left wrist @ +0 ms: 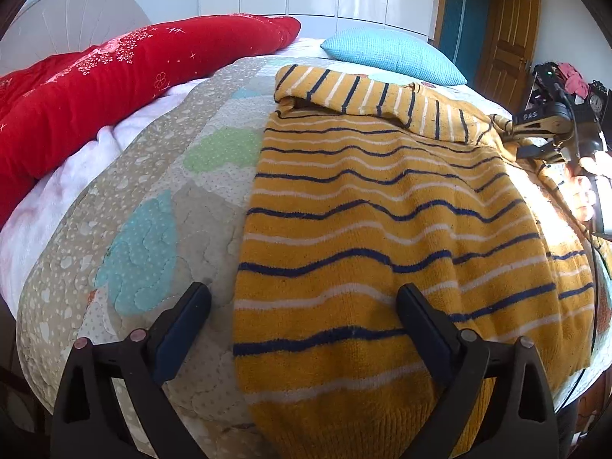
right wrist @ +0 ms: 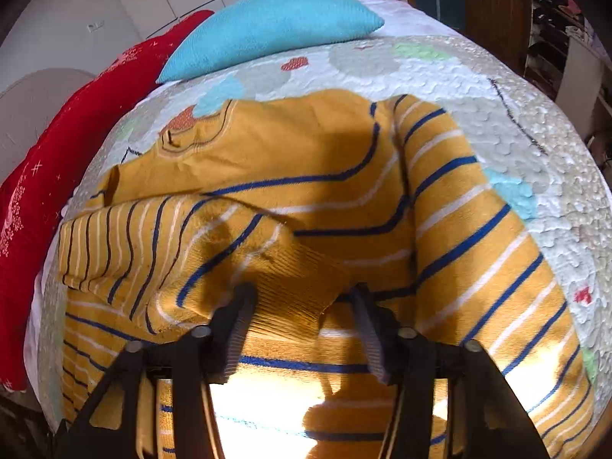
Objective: Fold small clothes
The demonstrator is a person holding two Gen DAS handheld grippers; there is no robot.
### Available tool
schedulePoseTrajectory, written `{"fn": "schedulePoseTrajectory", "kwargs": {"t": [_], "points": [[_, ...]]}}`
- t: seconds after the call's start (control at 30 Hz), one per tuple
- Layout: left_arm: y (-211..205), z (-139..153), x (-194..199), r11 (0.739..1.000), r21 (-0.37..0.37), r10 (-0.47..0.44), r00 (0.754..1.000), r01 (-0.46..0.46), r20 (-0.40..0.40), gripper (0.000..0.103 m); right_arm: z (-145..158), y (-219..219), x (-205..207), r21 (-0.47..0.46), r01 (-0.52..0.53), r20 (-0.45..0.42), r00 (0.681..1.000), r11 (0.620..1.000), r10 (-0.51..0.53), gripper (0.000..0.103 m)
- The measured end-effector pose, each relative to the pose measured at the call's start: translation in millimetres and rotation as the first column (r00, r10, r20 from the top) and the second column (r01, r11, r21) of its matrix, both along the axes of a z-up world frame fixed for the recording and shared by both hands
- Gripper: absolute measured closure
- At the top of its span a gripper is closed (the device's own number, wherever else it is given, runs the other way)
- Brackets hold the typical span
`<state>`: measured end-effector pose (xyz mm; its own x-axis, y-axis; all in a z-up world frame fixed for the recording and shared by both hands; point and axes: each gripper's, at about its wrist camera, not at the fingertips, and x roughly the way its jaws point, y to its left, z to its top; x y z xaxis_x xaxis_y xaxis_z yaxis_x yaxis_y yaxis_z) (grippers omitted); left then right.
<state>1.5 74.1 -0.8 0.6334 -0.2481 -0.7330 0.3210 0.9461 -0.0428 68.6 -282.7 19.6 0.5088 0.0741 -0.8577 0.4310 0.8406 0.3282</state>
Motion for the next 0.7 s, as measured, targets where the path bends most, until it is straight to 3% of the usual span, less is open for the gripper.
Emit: {"fn": "schedulePoseTrajectory", "kwargs": {"t": [0.1, 0.2, 0.33, 0.4, 0.47, 0.5, 0.57, 0.7], "points": [[-0.7, -0.3, -1.0, 1.000, 0.007, -0.003, 1.000, 0.003, 0.005, 0.005, 14.1, 9.7, 8.7, -0.076, -0.033, 0.004, 0.999, 0.997, 0.034, 0.100], [-1.4, -1.7, -2.3, 1.000, 0.009, -0.003, 1.000, 0.003, 0.016, 0.005, 38.0, 0.4, 9.3, -0.195, 0.024, 0.022, 1.000, 0.980, -0.020, 0.100], [-2.9, -2.8, -4.6, 1.000, 0.020, 0.007, 1.000, -0.007, 0.029, 0.004, 39.2, -7.5, 18.7, -0.464, 0.067, -0.081, 0.990, 0.883, -0.118, 0.099], [-1.7, -2.6, -5.4, 1.000, 0.019, 0.003, 1.000, -0.004, 0.027, 0.004, 33.3, -7.0, 15.9, -0.465, 0.053, -0.120, 0.985, 0.884, -0.121, 0.097], [-1.5, -3.2, -5.4, 1.000, 0.017, 0.003, 1.000, -0.004, 0.029, 0.004, 40.5, 4.2, 7.7, -0.461, 0.059, -0.090, 0.989, 0.885, -0.113, 0.091], [-2.1, -3.4, -5.3, 1.000, 0.018, 0.007, 1.000, -0.008, 0.030, 0.004, 47.3, 11.2, 5.6, -0.449, 0.055, -0.065, 0.993, 0.892, -0.094, 0.077], [-3.6, -3.5, -6.1, 1.000, 0.023, 0.018, 0.999, -0.018, 0.031, 0.004, 63.0, 28.6, 2.9, -0.424, 0.039, -0.009, 0.999, 0.905, -0.047, 0.058], [2.7, 4.7, -13.0, 0.999, -0.018, 0.035, 0.999, -0.035, 0.008, 0.004, 86.1, 69.9, 20.7, -0.389, -0.034, 0.061, 0.996, 0.921, 0.063, 0.058]]}}
